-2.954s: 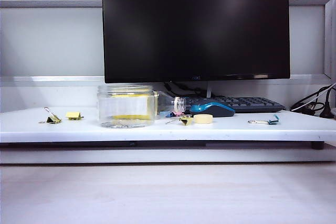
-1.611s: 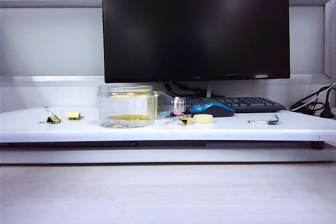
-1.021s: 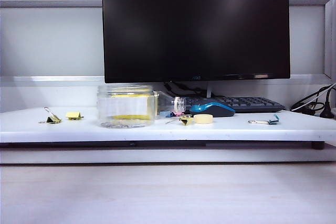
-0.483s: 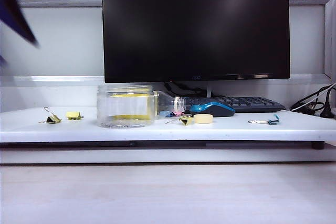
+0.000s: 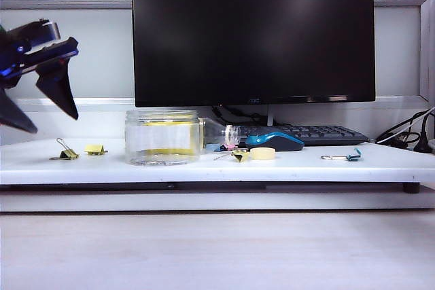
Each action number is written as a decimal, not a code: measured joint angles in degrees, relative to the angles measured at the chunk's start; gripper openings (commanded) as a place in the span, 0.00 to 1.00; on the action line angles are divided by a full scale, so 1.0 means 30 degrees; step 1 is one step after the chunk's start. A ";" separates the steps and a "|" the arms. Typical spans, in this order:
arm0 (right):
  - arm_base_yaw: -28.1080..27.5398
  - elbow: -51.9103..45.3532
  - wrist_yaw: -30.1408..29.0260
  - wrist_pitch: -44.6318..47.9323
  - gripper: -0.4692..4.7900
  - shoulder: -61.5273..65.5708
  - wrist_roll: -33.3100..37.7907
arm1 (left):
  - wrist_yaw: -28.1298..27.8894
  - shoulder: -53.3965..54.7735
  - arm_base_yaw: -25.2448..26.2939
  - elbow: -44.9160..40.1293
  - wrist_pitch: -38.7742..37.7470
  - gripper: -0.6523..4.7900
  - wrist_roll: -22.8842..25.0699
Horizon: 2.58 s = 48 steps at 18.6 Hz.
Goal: Pick up the clips with the largest number of clips of the same color on the table and place them in a round transparent plastic box.
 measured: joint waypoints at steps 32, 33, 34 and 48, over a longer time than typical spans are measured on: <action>-0.0007 0.0000 -0.0189 0.0146 0.15 0.0000 -0.0080 | -0.0189 0.2878 -0.0444 0.0007 0.3155 0.61 -0.1333; -0.0007 0.0000 -0.0189 0.0146 0.15 0.0000 -0.0080 | -0.0240 0.2907 -0.0444 0.0007 0.3293 0.61 -0.1333; -0.0007 0.0000 -0.0189 0.0153 0.15 0.0000 -0.0080 | -0.0262 0.2973 -0.0444 0.0007 0.3453 0.61 -0.1333; -0.0007 0.0000 -0.0189 0.0146 0.15 0.0000 -0.0423 | -0.0313 0.3446 -0.0444 0.0007 0.3920 0.26 -0.1326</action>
